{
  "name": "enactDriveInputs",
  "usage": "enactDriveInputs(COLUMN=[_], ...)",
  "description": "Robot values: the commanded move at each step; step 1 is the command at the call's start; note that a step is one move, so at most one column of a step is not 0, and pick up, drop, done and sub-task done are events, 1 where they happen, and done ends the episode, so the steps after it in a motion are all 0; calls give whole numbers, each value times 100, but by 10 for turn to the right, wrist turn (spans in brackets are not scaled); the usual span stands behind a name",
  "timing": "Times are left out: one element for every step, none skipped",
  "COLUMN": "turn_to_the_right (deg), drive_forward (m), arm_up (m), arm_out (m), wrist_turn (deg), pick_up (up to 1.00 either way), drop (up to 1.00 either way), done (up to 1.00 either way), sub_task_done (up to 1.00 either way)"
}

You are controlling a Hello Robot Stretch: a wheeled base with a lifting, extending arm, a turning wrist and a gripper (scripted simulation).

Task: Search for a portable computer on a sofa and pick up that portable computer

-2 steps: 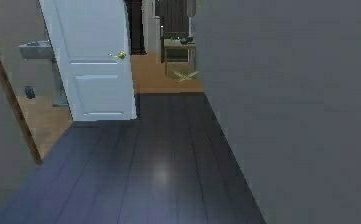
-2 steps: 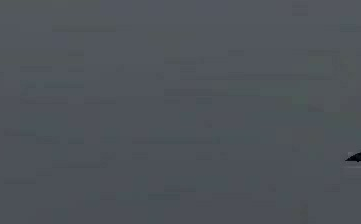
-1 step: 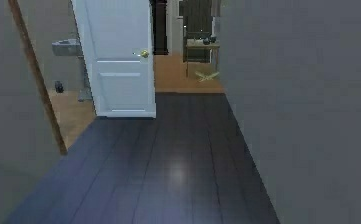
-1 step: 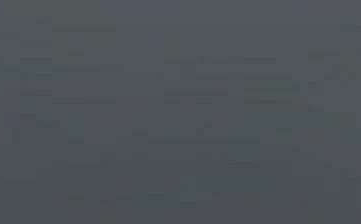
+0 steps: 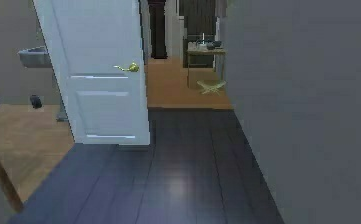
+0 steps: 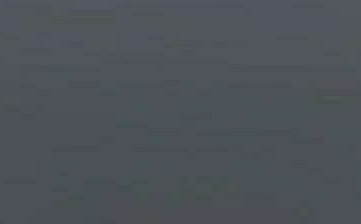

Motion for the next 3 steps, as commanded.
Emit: enactDriveInputs(turn_to_the_right=[-270, 0, -90], drive_forward=[0, 100, 0], arm_up=[0, 0, 0], arm_out=[0, 0, 0], wrist_turn=[0, 0, 0], pick_up=[0, 0, 0], drop=[0, 0, 0], done=[0, 0, 0], sub_task_done=[0, 0, 0])
